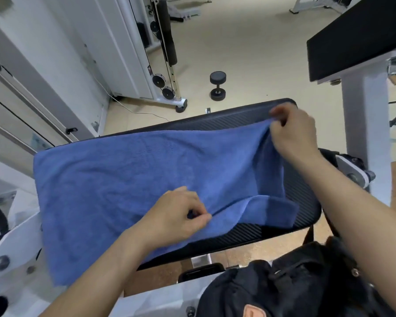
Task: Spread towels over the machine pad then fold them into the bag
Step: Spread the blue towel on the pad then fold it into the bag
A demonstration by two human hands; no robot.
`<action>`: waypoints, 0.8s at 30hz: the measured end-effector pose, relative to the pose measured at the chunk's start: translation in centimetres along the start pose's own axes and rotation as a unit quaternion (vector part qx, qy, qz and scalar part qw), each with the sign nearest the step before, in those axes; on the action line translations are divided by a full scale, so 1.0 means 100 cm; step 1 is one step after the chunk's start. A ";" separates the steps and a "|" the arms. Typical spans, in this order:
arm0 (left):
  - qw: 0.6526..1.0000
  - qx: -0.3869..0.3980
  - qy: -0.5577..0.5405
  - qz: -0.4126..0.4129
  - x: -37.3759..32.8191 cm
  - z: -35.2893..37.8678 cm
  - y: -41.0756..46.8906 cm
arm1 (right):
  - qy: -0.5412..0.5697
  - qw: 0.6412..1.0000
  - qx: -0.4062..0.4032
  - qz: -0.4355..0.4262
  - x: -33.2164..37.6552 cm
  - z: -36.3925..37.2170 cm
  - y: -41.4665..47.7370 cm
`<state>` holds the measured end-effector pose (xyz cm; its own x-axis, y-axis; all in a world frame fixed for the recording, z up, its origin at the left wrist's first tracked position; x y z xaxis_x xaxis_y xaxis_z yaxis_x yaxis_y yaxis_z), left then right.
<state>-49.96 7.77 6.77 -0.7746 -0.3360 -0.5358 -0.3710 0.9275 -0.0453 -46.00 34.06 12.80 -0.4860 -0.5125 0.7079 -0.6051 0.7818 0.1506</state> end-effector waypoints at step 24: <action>0.919 -0.346 0.115 -0.149 0.020 -0.095 0.113 | 0.049 0.996 -0.039 0.057 -0.050 -0.021 0.055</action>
<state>-60.55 15.99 13.15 -0.6438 -0.6580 -0.3906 -0.7597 0.4887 0.4289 -45.56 41.67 11.55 -0.4829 -0.3844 0.7868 -0.4961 0.8605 0.1160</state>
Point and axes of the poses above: each hand's wrist, its own y-axis towards the middle knuckle, its own z-axis out of the palm, x = y × z, the point moved 8 cm from there along y, towards the middle knuckle, and after that the axes turned 4 degrees about z, right-handed, at the moved point
